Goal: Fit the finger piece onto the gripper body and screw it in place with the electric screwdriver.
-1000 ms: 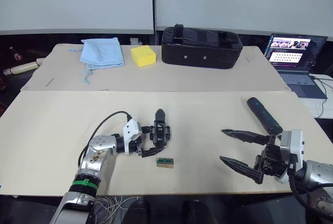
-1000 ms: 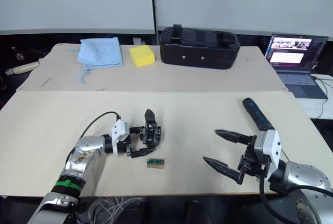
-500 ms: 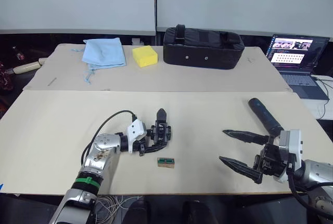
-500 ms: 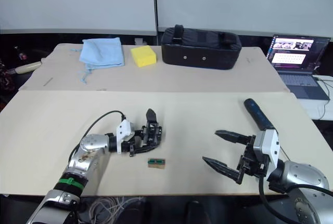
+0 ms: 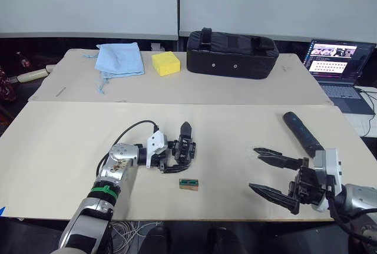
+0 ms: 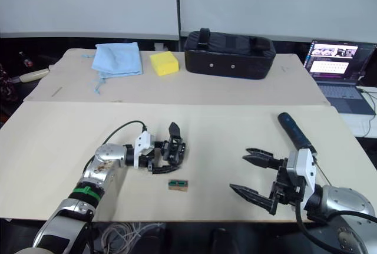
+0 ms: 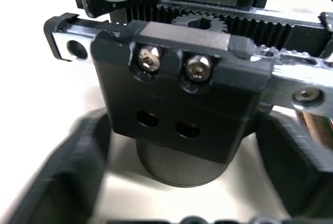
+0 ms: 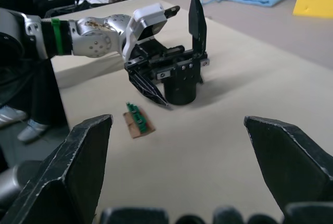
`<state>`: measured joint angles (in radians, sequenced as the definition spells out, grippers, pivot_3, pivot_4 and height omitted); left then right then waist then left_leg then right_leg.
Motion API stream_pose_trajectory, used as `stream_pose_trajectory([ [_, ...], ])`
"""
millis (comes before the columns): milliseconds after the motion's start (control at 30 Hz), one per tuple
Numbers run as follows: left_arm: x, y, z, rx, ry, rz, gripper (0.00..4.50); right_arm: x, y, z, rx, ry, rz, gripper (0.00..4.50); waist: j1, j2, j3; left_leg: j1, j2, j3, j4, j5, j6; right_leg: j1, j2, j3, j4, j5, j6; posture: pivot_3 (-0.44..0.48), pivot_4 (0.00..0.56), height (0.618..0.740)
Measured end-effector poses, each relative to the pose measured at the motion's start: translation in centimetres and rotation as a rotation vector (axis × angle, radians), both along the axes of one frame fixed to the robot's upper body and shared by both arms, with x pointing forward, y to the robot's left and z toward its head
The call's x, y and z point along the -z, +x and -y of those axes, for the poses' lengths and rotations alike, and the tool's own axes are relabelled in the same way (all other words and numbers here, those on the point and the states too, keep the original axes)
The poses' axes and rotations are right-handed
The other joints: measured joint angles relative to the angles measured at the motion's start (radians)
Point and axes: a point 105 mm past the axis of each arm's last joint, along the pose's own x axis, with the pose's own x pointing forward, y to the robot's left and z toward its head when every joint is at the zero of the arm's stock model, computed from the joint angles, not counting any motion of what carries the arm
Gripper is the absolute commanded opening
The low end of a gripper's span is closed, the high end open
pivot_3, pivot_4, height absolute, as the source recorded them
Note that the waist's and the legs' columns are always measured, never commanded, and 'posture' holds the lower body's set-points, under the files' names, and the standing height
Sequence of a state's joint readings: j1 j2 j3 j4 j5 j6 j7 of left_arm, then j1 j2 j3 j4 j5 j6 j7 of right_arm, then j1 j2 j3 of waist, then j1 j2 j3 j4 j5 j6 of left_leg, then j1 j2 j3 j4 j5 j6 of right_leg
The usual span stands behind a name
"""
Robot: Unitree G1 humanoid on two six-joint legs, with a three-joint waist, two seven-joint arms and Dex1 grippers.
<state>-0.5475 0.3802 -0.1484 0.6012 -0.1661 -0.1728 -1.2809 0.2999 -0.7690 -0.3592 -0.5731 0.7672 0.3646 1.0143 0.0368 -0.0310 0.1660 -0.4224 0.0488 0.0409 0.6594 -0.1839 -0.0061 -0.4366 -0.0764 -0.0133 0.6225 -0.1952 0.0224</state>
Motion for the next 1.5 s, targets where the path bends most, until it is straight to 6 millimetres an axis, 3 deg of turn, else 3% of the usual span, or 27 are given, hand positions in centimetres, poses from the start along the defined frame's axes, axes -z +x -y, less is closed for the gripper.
stream_pose_trajectory([
  [167, 0.1, -0.8, -2.0, -0.016, 0.010, 0.003, 4.44, -1.1, -0.6, 1.3, 0.057, -0.009, 0.020, 4.50, -0.019, 0.000, 0.000, 0.001, 0.001, 0.000, 0.000, 0.000, 0.000, 0.000, 0.001, 0.000, 0.001, 0.000, -0.001, 0.000, 0.150, 0.740],
  [300, -0.2, -3.2, -7.4, -0.046, 0.031, -0.023, 4.44, -0.8, -1.2, 3.9, 0.166, -0.045, 0.022, 4.50, -0.034, 0.000, 0.000, 0.002, 0.003, 0.000, -0.002, -0.001, -0.001, -0.002, 0.001, -0.001, 0.002, -0.002, -0.003, 0.000, 0.150, 0.740],
  [367, -1.6, -3.6, -9.2, -0.079, 0.004, -0.003, 4.44, -0.3, -1.1, 5.6, 0.259, -0.034, 0.027, 4.50, -0.028, 0.000, 0.000, 0.001, 0.003, 0.000, -0.001, -0.001, -0.002, -0.002, 0.000, -0.001, 0.002, -0.002, -0.003, 0.000, 0.150, 0.740],
  [500, -5.5, -4.1, -10.4, -0.080, -0.045, 0.047, 4.44, 0.2, -0.9, 7.3, 0.368, -0.023, 0.025, 4.50, -0.018, 0.001, 0.001, 0.000, 0.002, 0.000, -0.001, -0.005, -0.008, -0.002, -0.003, -0.001, 0.001, -0.002, -0.003, 0.000, 0.150, 0.740],
  [667, -10.0, -5.2, -9.7, -0.029, -0.093, 0.051, 4.44, 0.6, -0.1, 8.2, 0.370, -0.174, -0.139, 4.50, -0.027, 0.001, 0.001, 0.001, 0.002, 0.002, -0.001, -0.005, -0.008, -0.002, -0.003, 0.001, 0.001, -0.002, -0.002, 0.000, 0.150, 0.740],
  [867, -12.0, -7.4, -6.6, 0.106, -0.121, 0.040, 4.44, -0.5, 3.8, 8.2, 0.357, -0.464, -0.282, 4.50, -0.041, 0.001, 0.002, 0.001, 0.002, 0.003, -0.002, -0.005, -0.008, -0.003, -0.001, 0.001, 0.002, -0.002, -0.003, 0.000, 0.150, 0.740],
  [1033, -12.6, -7.6, -5.3, 0.120, -0.144, 0.064, 4.44, -1.9, 9.7, 7.7, 0.292, -0.627, -0.212, 4.50, -0.052, 0.000, 0.005, 0.000, 0.001, 0.003, -0.001, -0.003, -0.005, -0.005, 0.000, 0.002, 0.001, -0.002, -0.003, 0.000, 0.150, 0.740],
  [1133, -12.4, -7.5, -5.0, 0.110, -0.143, 0.062, 4.44, -0.5, 12.3, 7.1, 0.204, -0.743, -0.196, 4.50, -0.051, -0.001, 0.006, -0.003, 0.002, 0.003, -0.002, -0.001, 0.000, -0.007, 0.001, 0.001, 0.001, -0.002, -0.003, 0.000, 0.150, 0.740],
  [1300, -12.3, -7.1, -5.0, 0.076, -0.136, 0.069, 4.44, 2.3, 14.2, 6.3, 0.081, -0.857, -0.265, 4.50, -0.042, -0.001, 0.006, -0.013, 0.000, 0.004, -0.001, -0.001, 0.001, -0.016, 0.000, 0.003, 0.003, 0.000, 0.003, 0.000, 0.150, 0.740],
  [1467, -12.0, -6.8, -4.9, 0.051, -0.122, 0.071, 4.44, 3.8, 14.1, 6.8, 0.008, -0.932, -0.334, 4.50, -0.035, -0.001, 0.006, -0.016, 0.000, 0.004, 0.000, -0.001, 0.001, -0.019, 0.000, 0.003, 0.003, 0.003, 0.007, 0.000, 0.150, 0.740],
  [1500, -12.0, -6.7, -4.9, 0.048, -0.120, 0.071, 4.50, 4.0, 14.1, 6.8, -0.002, -0.945, -0.335, 3.97, -0.035, -0.001, 0.006, -0.016, 0.000, 0.004, 0.001, -0.001, 0.001, -0.019, 0.001, 0.003, 0.003, 0.003, 0.007, 0.000, 0.150, 0.740],
])
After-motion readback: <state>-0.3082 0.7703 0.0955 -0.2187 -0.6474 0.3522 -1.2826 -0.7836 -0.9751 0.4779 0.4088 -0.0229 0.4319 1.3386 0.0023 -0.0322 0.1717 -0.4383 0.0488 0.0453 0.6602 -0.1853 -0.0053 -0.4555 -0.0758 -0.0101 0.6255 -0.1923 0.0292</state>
